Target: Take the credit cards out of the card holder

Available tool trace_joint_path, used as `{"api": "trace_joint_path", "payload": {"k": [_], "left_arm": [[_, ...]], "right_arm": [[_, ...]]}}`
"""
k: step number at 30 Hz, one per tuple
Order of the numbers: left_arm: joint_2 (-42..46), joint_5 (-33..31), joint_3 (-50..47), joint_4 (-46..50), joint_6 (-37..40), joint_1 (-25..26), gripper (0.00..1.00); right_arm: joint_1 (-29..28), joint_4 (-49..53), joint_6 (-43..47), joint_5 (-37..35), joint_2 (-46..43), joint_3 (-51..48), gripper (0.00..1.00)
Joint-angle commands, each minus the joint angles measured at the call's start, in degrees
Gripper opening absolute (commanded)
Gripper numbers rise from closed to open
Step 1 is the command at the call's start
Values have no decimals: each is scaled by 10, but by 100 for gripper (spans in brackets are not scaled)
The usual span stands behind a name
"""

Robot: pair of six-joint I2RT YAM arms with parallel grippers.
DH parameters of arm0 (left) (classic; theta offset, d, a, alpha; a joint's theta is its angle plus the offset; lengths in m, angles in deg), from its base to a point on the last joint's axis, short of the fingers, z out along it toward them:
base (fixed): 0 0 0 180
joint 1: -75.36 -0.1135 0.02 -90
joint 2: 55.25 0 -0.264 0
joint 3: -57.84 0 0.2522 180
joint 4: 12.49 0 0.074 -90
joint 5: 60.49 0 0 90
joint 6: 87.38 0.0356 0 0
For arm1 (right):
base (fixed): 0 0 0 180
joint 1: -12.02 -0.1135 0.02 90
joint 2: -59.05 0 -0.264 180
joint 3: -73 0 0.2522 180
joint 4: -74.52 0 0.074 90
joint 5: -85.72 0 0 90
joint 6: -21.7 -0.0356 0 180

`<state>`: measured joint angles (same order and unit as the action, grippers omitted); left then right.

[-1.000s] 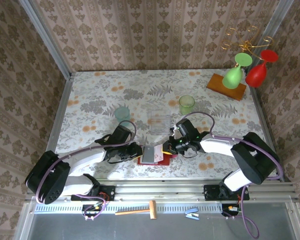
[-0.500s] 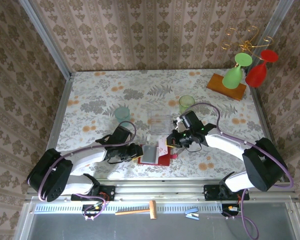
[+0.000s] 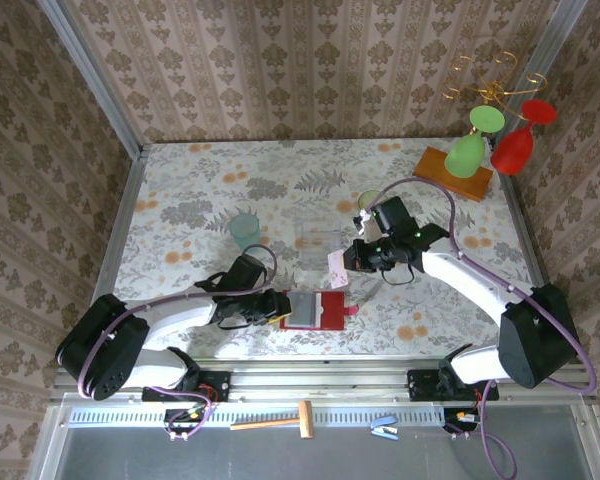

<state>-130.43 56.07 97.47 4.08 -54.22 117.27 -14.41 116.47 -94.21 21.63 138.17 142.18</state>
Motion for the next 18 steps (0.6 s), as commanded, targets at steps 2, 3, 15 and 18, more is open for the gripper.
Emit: {"api": "trace_joint_path", "payload": {"k": [2, 3, 15, 18], "left_arm": [[-2, 8, -14, -14, -14, 8, 31], [-1, 7, -16, -15, -16, 9, 31], [51, -10, -12, 20, -11, -4, 31], [77, -17, -18, 23, -8, -25, 32]], "right_arm": [[3, 72, 133, -29, 18, 58, 5], [3, 75, 165, -28, 26, 68, 3], [4, 177, 479, -55, 111, 192, 0], [4, 218, 547, -63, 147, 233, 0]]}}
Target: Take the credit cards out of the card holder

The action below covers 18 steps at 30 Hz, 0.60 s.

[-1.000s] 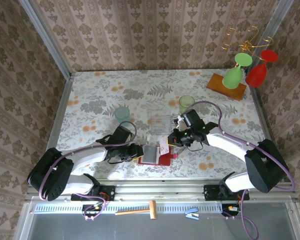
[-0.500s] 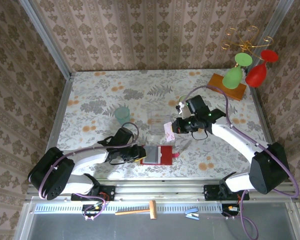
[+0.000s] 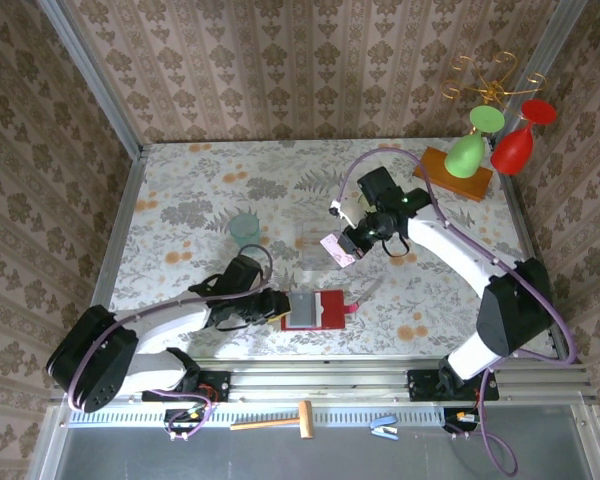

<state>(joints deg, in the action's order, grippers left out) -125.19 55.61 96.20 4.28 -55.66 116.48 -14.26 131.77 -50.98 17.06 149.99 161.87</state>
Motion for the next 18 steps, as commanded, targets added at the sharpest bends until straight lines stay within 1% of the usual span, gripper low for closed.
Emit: {"api": "trace_joint_path", "payload": {"k": [1, 5, 8, 12, 18], "left_arm": [[32, -13, -8, 20, 7, -24, 32], [54, -5, -7, 28, 20, -61, 34], [58, 1, 1, 41, 33, -83, 34], [58, 8, 9, 54, 41, -101, 34], [63, 8, 1, 57, 41, -114, 34]], "right_arm": [[2, 76, 138, -19, 39, 48, 0], [-1, 120, 225, -22, 90, 105, 0], [-3, 162, 269, -23, 137, 165, 0], [-7, 223, 311, -25, 202, 256, 0], [-17, 298, 346, -27, 286, 375, 0]]}}
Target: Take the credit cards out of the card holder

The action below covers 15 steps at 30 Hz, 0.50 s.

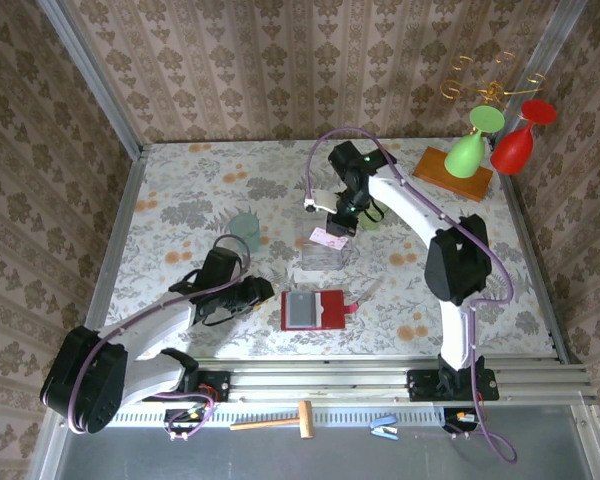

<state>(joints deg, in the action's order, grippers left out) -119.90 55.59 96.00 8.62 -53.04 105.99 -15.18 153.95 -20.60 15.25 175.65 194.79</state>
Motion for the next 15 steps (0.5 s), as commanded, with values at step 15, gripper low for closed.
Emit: {"api": "trace_joint_path", "payload": {"k": [15], "left_arm": [[-32, 30, 8, -12, 20, -35, 34]], "right_arm": [[-23, 175, 71, -18, 155, 206, 0]]}}
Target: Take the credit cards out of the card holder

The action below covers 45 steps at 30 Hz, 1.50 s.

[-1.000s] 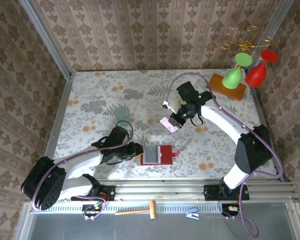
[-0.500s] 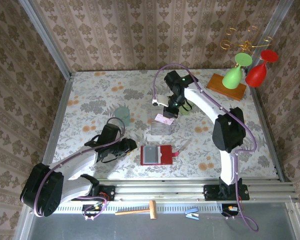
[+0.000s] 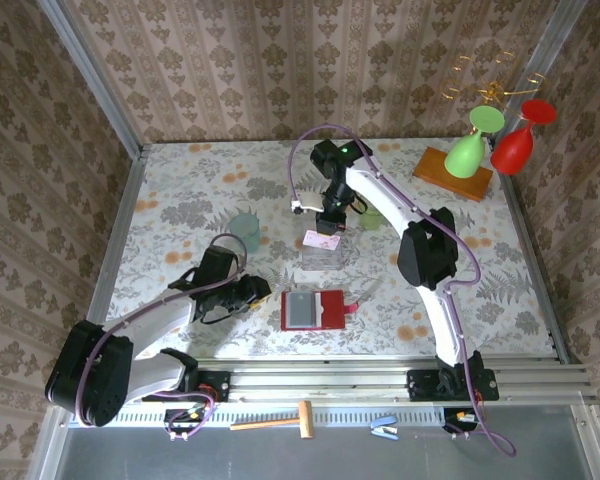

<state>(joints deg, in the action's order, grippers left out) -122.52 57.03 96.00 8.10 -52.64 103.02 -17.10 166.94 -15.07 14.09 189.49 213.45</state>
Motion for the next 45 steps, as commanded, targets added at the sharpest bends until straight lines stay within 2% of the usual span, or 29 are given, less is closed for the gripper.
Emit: {"api": "trace_joint_path", "payload": {"k": [1, 23, 34, 41, 45], "left_arm": [[-7, 15, 8, -7, 16, -6, 34], [-7, 22, 8, -3, 15, -11, 35], [-10, 20, 21, 1, 16, -11, 35], [-20, 20, 34, 0, 22, -11, 36], [-39, 25, 45, -13, 24, -11, 35]], "right_arm": [[-5, 47, 16, -7, 20, 21, 0], [-21, 56, 14, 1, 97, 21, 0], [-15, 59, -12, -5, 63, 41, 24], [-11, 50, -55, 7, 3, 34, 31], [-11, 7, -101, 25, -44, -22, 31]]}}
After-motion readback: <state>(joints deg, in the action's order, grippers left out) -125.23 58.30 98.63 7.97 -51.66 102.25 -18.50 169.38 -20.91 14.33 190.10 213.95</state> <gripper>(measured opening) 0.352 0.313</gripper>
